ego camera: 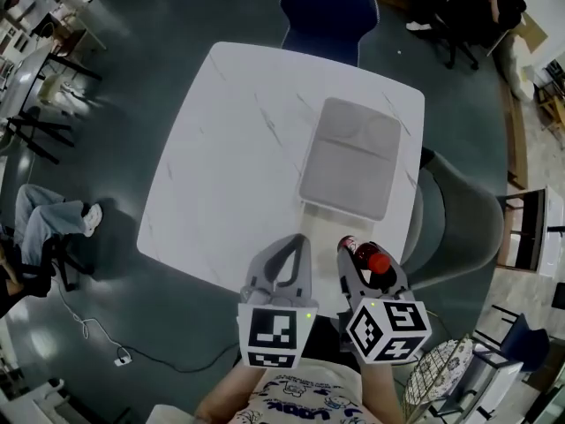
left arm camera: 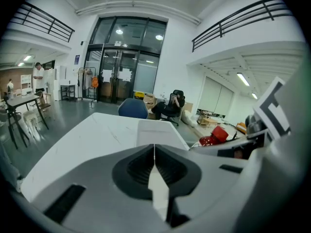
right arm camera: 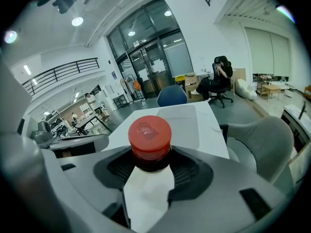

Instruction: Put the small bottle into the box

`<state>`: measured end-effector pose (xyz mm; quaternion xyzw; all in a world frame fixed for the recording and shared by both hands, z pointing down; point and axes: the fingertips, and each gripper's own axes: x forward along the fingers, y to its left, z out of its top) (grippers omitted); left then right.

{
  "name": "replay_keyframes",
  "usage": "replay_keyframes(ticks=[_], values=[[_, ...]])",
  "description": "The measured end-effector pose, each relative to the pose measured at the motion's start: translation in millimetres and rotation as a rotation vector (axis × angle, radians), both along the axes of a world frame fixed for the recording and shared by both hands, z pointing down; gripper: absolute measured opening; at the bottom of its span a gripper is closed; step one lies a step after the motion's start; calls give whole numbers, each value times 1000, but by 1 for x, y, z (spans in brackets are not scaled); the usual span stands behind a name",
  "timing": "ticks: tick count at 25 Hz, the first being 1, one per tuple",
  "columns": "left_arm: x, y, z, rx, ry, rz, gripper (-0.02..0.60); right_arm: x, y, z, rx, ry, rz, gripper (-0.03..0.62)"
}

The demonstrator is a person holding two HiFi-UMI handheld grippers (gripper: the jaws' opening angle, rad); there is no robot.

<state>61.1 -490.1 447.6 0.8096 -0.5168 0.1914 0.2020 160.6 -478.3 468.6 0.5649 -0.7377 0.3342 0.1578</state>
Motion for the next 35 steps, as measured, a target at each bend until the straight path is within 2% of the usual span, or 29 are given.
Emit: replay_keyframes(ticks=[12,25,35], values=[[2,-11,47,-102,-15,-27,20,-2,-20,43,-84,9,-49,227],[1,-14,77,-165,-18,-35,20,-11,-27,78,-153,82,-124,227],[-1,-17,92,-201,-14,-26,20,-17,-31,101,-211,137,-143,227]])
